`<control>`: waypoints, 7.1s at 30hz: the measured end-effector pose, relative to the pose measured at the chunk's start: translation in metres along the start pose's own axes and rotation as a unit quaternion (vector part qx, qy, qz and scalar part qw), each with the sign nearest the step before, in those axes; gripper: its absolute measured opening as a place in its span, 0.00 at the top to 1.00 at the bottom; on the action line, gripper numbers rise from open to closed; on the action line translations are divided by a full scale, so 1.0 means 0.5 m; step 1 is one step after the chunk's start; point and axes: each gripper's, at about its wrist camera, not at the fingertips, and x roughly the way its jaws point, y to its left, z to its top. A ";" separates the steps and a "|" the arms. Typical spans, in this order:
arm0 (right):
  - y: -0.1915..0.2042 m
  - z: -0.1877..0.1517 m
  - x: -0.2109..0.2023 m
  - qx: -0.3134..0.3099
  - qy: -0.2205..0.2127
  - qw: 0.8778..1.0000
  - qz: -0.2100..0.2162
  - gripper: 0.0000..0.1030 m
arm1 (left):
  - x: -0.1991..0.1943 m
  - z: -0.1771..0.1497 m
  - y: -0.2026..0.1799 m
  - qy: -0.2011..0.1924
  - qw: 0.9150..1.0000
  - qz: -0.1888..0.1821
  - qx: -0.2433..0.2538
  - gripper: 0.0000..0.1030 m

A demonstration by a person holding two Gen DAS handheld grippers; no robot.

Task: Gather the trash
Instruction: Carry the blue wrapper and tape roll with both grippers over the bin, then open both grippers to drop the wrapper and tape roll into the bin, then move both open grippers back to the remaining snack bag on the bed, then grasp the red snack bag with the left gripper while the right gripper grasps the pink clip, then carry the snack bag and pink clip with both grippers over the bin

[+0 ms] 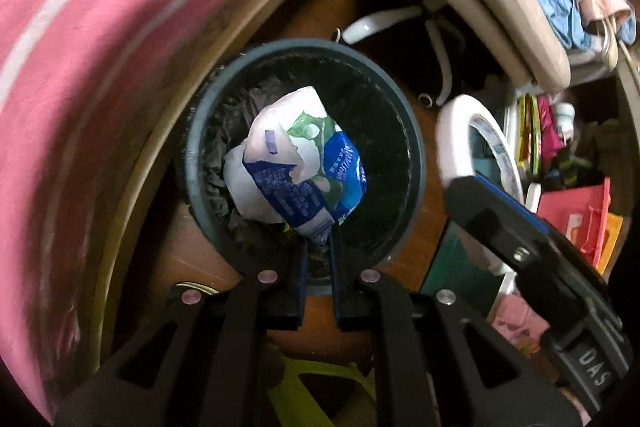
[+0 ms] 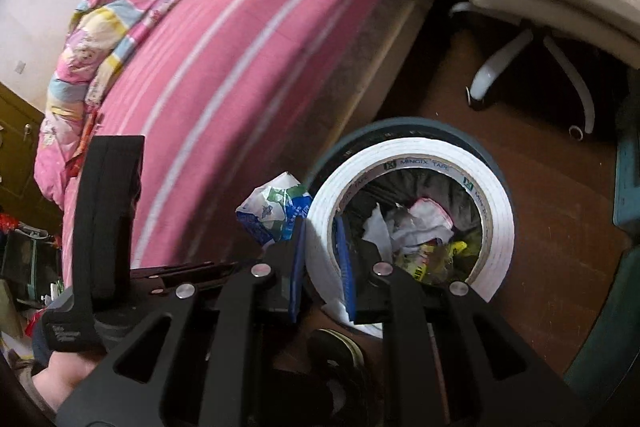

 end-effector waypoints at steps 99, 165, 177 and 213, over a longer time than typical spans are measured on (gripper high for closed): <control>1.096 0.116 0.315 -0.378 -0.012 0.925 0.044 0.29 | -0.789 -0.140 0.924 -0.412 0.845 0.087 -0.330 0.09; 0.886 0.028 0.115 -0.345 -0.022 0.938 0.029 0.95 | -0.728 -0.242 0.736 -0.392 0.869 0.011 -0.300 0.97; 0.769 -0.046 -0.077 -0.329 -0.057 0.941 0.061 0.94 | -0.668 -0.304 0.500 -0.400 0.878 0.008 -0.265 0.97; 0.178 -0.027 -0.241 -0.120 -0.092 0.988 -0.032 0.94 | -0.288 -0.120 0.018 -0.242 0.962 -0.020 -0.122 0.96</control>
